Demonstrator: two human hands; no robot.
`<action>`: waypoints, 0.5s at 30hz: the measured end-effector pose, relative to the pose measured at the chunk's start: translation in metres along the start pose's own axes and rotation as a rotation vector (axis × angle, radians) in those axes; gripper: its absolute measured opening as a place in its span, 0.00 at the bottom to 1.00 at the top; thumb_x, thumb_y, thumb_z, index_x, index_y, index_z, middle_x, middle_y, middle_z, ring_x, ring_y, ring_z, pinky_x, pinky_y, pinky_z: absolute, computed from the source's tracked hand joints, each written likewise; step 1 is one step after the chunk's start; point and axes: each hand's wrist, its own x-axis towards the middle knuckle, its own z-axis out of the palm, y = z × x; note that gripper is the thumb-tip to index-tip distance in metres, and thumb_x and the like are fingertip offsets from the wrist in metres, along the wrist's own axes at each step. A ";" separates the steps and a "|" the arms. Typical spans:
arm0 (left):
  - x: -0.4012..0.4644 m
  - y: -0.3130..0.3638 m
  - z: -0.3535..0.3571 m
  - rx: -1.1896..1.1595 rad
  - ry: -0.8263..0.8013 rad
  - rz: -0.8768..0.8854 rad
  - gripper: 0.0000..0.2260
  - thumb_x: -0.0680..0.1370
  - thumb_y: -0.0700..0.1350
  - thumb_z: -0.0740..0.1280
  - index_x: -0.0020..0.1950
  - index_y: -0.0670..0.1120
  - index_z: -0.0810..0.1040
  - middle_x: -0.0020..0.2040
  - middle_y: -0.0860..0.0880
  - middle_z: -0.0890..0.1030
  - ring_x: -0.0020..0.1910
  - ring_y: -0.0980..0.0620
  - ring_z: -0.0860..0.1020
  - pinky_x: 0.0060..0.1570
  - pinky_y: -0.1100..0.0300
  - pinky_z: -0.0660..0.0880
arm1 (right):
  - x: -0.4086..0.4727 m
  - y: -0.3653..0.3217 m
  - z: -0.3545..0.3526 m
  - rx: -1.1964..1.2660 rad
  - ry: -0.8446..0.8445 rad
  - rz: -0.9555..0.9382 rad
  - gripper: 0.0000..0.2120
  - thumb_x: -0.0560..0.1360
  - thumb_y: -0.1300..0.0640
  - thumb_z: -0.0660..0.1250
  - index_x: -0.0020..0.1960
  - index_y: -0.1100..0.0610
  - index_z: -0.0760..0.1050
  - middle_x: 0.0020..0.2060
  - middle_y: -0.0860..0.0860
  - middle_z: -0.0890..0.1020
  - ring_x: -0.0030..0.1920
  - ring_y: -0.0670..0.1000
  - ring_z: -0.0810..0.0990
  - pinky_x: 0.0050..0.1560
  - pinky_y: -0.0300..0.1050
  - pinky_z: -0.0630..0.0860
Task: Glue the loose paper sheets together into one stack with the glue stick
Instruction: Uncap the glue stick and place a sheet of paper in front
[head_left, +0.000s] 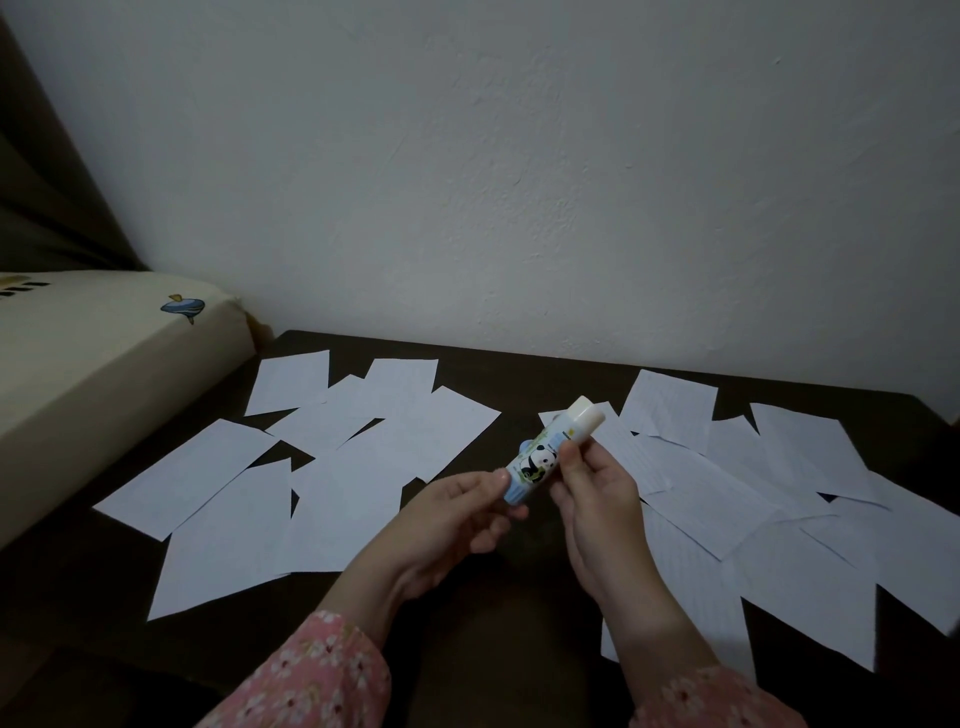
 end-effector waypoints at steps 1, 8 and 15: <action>0.000 -0.001 0.000 0.011 0.010 0.033 0.12 0.73 0.45 0.68 0.52 0.39 0.77 0.40 0.44 0.80 0.29 0.56 0.72 0.27 0.67 0.67 | 0.000 0.000 0.000 0.009 0.003 0.002 0.08 0.77 0.58 0.63 0.54 0.53 0.78 0.49 0.52 0.84 0.53 0.49 0.82 0.48 0.41 0.79; 0.001 -0.002 0.003 -0.002 0.067 0.082 0.19 0.70 0.44 0.72 0.59 0.40 0.75 0.42 0.45 0.80 0.31 0.54 0.72 0.29 0.64 0.66 | 0.000 0.000 0.001 0.077 0.030 0.040 0.06 0.78 0.57 0.62 0.51 0.52 0.78 0.48 0.51 0.83 0.52 0.49 0.82 0.46 0.40 0.79; 0.001 0.000 0.005 0.003 0.053 -0.048 0.18 0.78 0.52 0.62 0.58 0.39 0.76 0.39 0.44 0.81 0.28 0.56 0.70 0.26 0.68 0.65 | 0.001 0.003 0.000 0.042 0.009 0.030 0.13 0.71 0.52 0.65 0.54 0.53 0.77 0.53 0.56 0.82 0.56 0.51 0.81 0.55 0.47 0.78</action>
